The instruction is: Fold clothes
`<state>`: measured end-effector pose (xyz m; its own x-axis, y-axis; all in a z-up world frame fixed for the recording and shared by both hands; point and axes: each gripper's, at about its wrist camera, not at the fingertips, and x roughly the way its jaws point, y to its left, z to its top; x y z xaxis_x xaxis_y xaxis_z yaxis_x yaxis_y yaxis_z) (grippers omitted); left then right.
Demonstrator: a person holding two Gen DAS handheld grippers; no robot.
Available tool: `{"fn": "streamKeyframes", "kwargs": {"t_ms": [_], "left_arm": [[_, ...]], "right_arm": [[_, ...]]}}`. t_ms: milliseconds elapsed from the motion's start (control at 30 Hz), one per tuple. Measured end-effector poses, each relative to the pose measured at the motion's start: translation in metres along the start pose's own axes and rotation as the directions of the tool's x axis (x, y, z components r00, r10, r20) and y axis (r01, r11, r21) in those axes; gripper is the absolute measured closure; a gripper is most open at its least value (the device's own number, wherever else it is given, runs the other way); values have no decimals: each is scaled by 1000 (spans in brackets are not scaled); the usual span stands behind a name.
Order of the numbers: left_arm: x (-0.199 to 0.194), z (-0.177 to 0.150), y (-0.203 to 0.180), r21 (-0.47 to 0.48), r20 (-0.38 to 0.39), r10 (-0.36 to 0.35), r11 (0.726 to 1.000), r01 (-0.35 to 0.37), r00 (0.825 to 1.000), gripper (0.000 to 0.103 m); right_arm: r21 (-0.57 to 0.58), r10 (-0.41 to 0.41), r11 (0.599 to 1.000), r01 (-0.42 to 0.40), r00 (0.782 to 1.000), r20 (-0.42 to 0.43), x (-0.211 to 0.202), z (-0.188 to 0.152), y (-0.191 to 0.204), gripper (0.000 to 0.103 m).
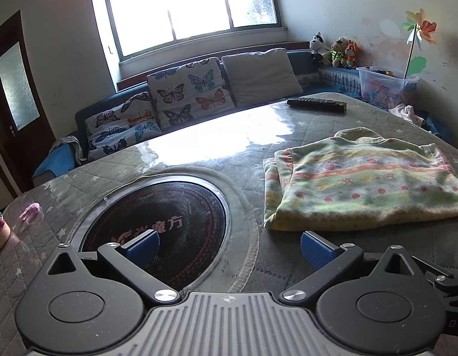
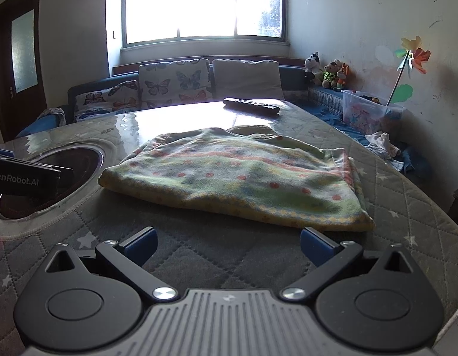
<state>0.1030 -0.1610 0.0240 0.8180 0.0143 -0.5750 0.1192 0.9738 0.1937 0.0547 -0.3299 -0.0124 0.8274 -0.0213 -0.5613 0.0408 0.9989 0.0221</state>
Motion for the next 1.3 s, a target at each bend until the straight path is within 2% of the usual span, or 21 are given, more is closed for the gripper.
{"fn": "streamKeyframes", "kwargs": {"t_ms": [633, 1300], "left_arm": [[-12, -18, 0, 0, -5, -19, 1000, 19, 1000, 0], [-30, -25, -5, 12, 18, -48, 999, 48, 999, 0]], "right_arm": [[24, -35, 999, 35, 999, -20, -11, -15, 0, 0], [34, -36, 999, 36, 999, -3, -26, -19, 1, 0]]}}
